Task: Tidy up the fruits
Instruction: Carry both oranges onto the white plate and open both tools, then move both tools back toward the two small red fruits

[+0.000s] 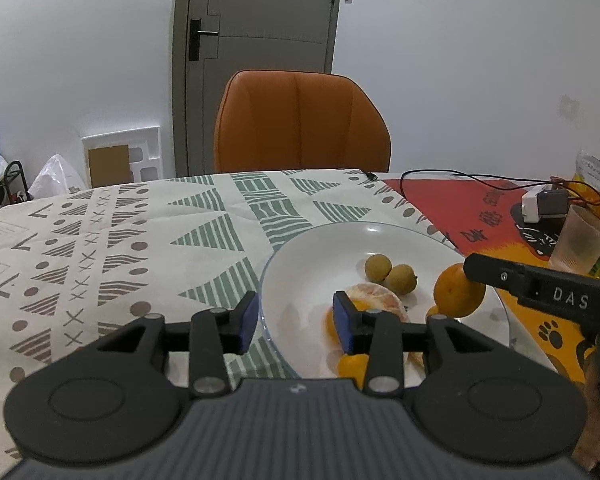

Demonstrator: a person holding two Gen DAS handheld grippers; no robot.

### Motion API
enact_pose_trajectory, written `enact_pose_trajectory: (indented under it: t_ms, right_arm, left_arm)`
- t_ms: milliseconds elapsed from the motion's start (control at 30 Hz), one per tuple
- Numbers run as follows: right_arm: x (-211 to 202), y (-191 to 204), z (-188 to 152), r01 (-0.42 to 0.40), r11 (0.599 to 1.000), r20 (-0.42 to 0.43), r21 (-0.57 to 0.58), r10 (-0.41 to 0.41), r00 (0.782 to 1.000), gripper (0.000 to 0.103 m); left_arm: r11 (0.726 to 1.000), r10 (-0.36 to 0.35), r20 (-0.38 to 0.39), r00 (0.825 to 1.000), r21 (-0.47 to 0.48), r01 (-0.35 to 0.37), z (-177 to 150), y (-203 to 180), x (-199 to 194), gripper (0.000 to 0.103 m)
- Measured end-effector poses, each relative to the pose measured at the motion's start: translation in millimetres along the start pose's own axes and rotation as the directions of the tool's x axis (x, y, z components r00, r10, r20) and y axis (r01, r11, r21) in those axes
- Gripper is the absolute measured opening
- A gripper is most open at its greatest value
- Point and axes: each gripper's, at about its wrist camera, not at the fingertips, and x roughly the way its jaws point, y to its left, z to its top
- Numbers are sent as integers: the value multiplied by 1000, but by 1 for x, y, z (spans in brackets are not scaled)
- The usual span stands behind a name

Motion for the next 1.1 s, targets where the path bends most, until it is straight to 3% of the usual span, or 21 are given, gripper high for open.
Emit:
enact_pose_trajectory:
  t_ms: [333,533,700,833,1100]
  right_arm:
    - [-5,4,0,-5,1000,3,-4,5,1000,42]
    - [-7,16,-2,-2,999,10,-34,2,1000,71]
    - [-8,28,-5,-21,999,6,-45,22,1000,84]
    - [-9,37,-7,-38,998,0,-46,38,999,99]
    - [-8,55,-12,-83,996,-23,-44,82,996,103]
  left_arm:
    - [1000,6,2,1000,-10,-6,0,7,-8,41]
    - [999,20,8,1000,-30,-20,-2,17,-13,50]
    - [997,53,19,998,-52,-52,-3,29,-19,65]
    - [994,81,24,996,-79,-79,-5,41,-25,71]
    - [987,125,28,992,-104,-121,-10,60,-37,79]
